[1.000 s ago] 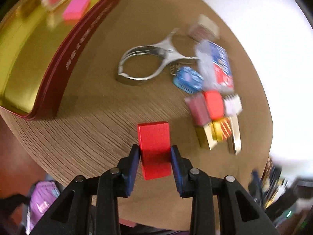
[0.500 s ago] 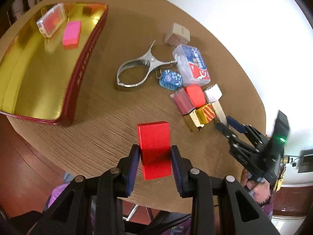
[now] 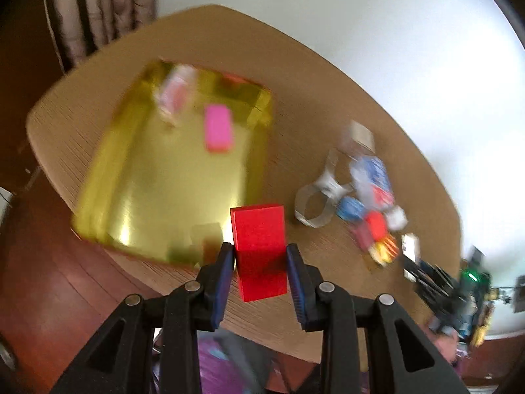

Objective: Organize rigid objects
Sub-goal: 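Grasp the silver striped box with the right tool while the left tool lifts the red block, then lower the red block into the tin and open the left tool, then lower the silver striped box into the tin and open the right tool, then grasp the beige MARUBI box with the right tool, then grasp the silver tongs with the left tool while the right tool holds the MARUBI box, then carry the silver tongs over the tin and lower them with the left tool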

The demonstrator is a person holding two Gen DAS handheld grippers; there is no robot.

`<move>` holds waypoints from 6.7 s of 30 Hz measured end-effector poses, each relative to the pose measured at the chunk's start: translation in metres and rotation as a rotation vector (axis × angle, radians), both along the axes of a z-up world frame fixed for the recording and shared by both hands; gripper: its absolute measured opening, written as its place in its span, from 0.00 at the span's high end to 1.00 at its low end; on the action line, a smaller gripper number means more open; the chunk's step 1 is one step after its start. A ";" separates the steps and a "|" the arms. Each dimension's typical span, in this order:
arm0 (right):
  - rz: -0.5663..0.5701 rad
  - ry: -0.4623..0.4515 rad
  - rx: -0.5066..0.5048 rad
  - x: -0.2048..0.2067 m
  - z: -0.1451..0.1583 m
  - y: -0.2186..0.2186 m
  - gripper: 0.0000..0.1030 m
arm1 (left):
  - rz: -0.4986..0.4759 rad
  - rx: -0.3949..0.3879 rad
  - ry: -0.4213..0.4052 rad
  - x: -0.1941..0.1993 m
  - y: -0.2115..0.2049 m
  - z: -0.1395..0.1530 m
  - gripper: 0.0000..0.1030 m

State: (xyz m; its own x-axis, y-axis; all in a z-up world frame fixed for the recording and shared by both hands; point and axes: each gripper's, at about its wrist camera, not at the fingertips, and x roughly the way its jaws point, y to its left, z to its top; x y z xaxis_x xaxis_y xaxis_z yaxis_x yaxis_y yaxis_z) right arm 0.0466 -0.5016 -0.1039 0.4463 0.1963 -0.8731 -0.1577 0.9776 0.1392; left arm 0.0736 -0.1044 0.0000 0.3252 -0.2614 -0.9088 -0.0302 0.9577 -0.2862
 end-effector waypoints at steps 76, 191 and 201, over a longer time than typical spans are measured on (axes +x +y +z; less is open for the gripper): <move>0.139 0.059 0.216 0.171 0.023 0.324 0.72 | 0.366 0.154 -0.295 -0.040 0.142 -0.040 0.62; -0.329 0.003 0.496 -0.034 0.022 -0.074 0.57 | -0.347 0.234 -0.217 0.083 -0.046 0.043 0.99; -0.282 0.003 0.492 -0.032 0.032 -0.056 0.57 | -0.372 0.172 -0.180 0.062 -0.020 0.045 0.82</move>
State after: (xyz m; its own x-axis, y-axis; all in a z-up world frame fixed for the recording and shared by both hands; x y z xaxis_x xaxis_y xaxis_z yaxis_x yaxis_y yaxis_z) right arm 0.0149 -0.5576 -0.0722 0.5384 0.4534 -0.7103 0.1013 0.8019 0.5888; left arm 0.1361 -0.1248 0.0446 0.3949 -0.2406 -0.8867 0.3614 0.9280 -0.0909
